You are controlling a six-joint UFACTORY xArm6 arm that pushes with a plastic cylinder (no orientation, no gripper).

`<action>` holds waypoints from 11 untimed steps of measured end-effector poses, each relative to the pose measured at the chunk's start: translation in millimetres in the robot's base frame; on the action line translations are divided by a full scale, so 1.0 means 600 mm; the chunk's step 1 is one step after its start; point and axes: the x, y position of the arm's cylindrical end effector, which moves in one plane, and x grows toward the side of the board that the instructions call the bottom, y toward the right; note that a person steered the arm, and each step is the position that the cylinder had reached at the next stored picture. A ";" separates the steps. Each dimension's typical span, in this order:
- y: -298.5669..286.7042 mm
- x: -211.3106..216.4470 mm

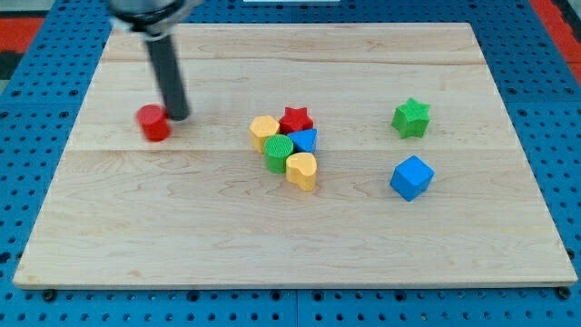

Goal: Move the red circle to the top left side of the yellow hexagon

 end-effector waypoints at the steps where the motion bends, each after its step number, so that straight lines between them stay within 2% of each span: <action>1: -0.032 -0.028; 2: -0.143 -0.022; 3: -0.203 0.018; 4: -0.179 0.123; 6: -0.088 0.020; 7: -0.049 -0.005; 8: 0.027 -0.005; 9: 0.058 0.018; 11: 0.131 0.012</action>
